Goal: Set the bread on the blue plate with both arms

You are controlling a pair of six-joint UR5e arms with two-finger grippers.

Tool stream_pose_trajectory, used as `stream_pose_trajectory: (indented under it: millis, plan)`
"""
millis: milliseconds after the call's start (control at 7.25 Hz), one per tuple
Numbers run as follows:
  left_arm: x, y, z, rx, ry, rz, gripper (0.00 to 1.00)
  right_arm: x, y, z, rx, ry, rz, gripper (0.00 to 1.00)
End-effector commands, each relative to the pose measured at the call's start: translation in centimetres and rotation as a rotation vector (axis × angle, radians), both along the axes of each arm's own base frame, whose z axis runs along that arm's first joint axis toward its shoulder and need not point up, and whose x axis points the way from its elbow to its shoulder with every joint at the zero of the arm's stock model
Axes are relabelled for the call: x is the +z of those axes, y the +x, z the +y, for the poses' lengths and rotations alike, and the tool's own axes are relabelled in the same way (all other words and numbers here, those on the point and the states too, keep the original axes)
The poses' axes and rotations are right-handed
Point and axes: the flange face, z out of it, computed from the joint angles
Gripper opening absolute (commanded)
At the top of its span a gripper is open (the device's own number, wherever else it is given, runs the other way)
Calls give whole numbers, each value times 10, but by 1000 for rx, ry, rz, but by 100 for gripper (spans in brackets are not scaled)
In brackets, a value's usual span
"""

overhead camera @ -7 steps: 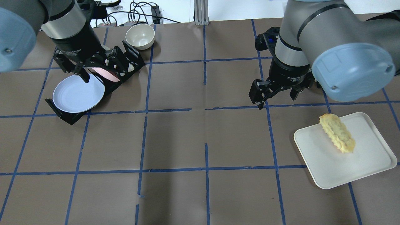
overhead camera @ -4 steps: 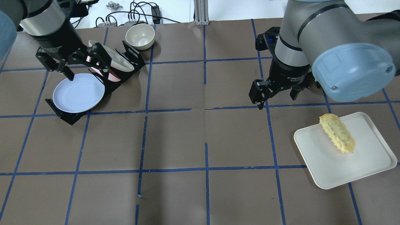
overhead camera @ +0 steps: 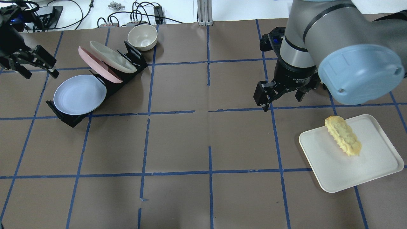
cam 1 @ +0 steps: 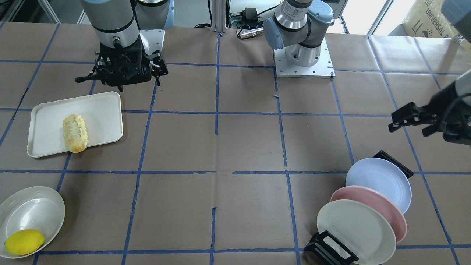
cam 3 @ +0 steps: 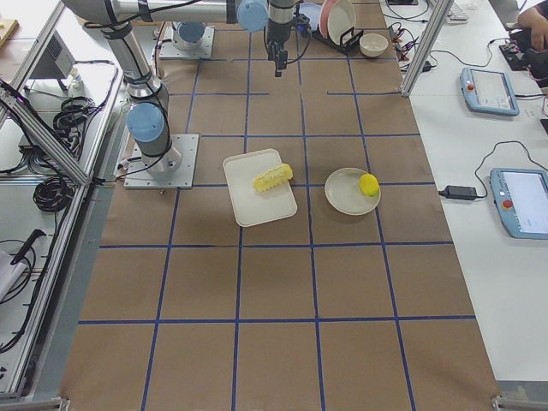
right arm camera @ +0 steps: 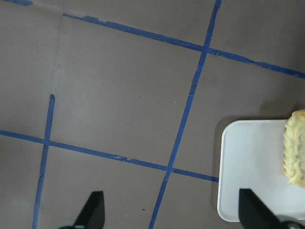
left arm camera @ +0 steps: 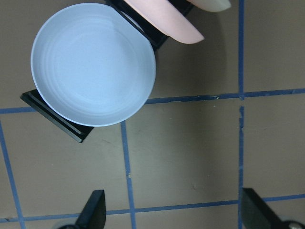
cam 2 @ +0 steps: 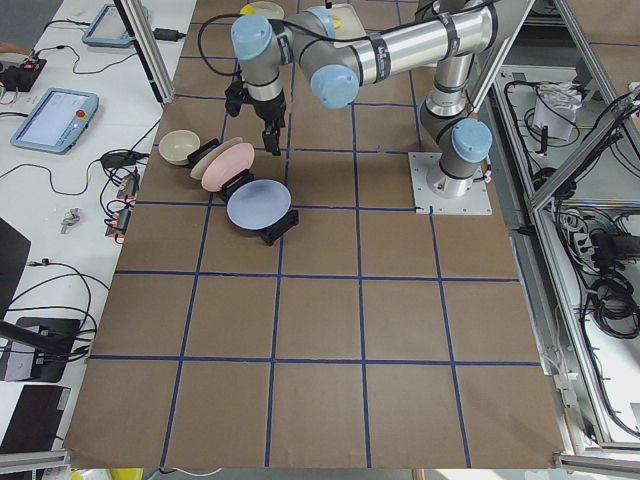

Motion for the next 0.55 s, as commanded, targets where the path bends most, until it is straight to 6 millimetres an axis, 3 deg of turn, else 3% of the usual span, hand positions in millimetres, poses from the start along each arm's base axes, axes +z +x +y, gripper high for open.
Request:
stream_pose_trajectory:
  millis: [0, 138, 414]
  plan:
    - [-65, 109, -46, -60, 24, 75, 100, 11, -4, 1, 3, -11, 1, 100]
    - [-104, 131, -71, -48, 31, 134, 100, 12, -3, 3, 7, -13, 1, 100]
    - [-173, 139, -87, -18, 69, 247, 100, 8, -7, 2, -3, -18, 2, 99]
